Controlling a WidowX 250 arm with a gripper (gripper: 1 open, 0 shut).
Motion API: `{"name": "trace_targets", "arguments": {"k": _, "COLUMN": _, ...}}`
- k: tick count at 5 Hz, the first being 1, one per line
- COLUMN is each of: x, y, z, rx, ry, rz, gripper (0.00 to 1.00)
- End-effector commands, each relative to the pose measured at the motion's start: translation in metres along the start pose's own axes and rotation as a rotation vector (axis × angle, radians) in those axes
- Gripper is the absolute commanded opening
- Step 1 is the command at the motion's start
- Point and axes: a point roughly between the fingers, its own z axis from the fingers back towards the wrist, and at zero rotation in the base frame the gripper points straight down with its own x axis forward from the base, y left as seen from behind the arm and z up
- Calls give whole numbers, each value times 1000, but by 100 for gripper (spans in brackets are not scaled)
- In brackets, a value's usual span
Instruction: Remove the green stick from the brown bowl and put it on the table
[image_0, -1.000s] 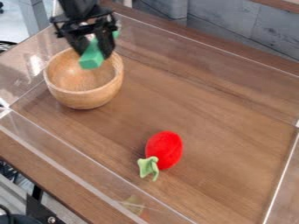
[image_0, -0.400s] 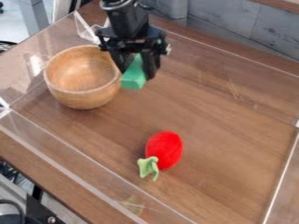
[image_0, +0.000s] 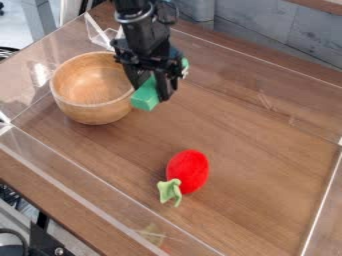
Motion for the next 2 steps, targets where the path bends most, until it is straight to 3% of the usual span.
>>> {"name": "trace_targets", "arguments": {"k": 1, "x": -1, "y": 1, "z": 4, "rx": 28, "ry": -27, "rz": 17, "gripper": 0}}
{"name": "trace_targets", "arguments": {"k": 2, "x": -9, "y": -1, "z": -5, "rx": 39, "ry": -14, "rz": 38, "gripper": 0}}
